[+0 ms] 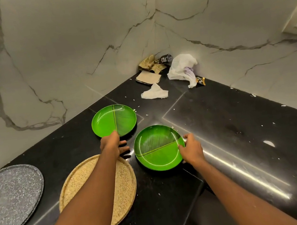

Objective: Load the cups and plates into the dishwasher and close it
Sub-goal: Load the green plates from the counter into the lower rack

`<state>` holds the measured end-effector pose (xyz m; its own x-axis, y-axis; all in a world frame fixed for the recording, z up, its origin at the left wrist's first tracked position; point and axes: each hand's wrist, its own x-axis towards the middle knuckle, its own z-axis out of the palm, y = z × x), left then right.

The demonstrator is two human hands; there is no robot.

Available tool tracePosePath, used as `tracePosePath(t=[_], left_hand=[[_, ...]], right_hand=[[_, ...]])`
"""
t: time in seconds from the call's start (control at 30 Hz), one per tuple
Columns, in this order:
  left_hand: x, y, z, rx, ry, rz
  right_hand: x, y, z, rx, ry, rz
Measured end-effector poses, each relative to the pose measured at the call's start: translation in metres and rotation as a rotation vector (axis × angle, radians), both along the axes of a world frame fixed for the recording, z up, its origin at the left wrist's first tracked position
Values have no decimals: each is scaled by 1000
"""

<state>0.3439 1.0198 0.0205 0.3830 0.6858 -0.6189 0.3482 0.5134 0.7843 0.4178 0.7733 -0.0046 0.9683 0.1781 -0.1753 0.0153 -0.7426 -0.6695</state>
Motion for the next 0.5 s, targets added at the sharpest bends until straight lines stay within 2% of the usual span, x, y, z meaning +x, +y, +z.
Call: tracePosePath(t=[0.13, 0.3, 0.5], left_hand=[[4, 4, -6, -16, 1, 26], [4, -1, -7, 38, -15, -57], [-2, -18, 21, 103, -100, -146]], right_hand=[[5, 2, -4, 40, 23, -44], [8, -6, 4, 83, 56, -94], [8, -35, 22, 130, 7, -174]])
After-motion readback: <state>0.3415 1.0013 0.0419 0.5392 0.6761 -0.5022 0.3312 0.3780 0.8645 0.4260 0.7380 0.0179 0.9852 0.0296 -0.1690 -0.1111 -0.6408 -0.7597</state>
